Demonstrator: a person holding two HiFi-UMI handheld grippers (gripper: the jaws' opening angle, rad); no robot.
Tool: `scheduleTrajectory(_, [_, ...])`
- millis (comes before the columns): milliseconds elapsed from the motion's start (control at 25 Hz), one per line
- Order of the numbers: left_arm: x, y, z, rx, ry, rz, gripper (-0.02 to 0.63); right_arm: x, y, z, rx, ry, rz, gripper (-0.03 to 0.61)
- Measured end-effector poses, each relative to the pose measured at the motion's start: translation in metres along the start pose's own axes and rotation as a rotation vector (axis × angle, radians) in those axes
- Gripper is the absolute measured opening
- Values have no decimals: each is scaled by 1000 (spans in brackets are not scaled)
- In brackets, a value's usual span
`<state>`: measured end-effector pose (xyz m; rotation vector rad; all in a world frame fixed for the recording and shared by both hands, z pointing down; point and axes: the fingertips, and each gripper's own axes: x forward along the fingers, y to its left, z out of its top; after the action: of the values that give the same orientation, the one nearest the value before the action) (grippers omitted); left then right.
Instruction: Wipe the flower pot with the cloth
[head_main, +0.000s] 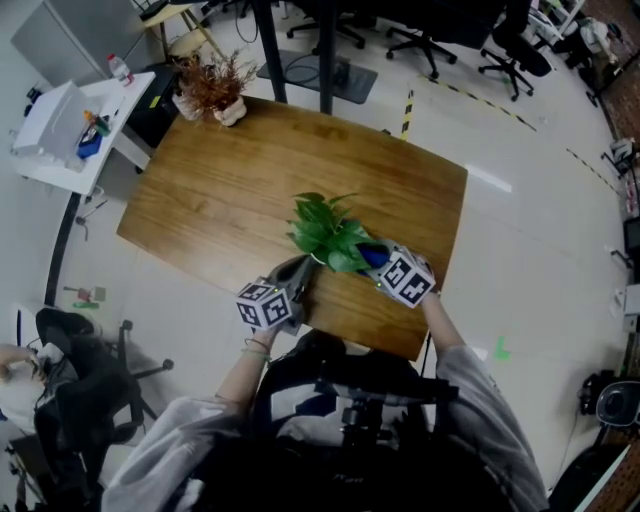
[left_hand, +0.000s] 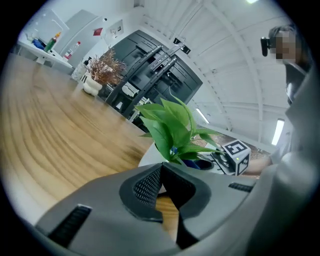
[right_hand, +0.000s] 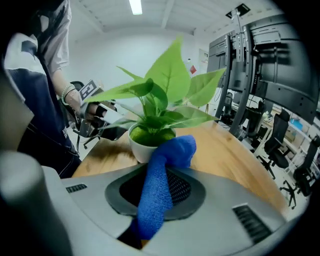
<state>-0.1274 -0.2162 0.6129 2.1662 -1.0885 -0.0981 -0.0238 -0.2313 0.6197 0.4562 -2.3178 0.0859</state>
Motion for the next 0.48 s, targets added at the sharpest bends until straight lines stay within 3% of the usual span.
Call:
scheduleTrajectory(240, [5, 26, 16, 9, -14, 39, 8, 18, 30, -17, 91, 42, -9, 69])
scheduleTrajectory(480, [-1, 30, 19, 27, -10, 54, 8, 15, 26, -25, 363, -18, -105, 69])
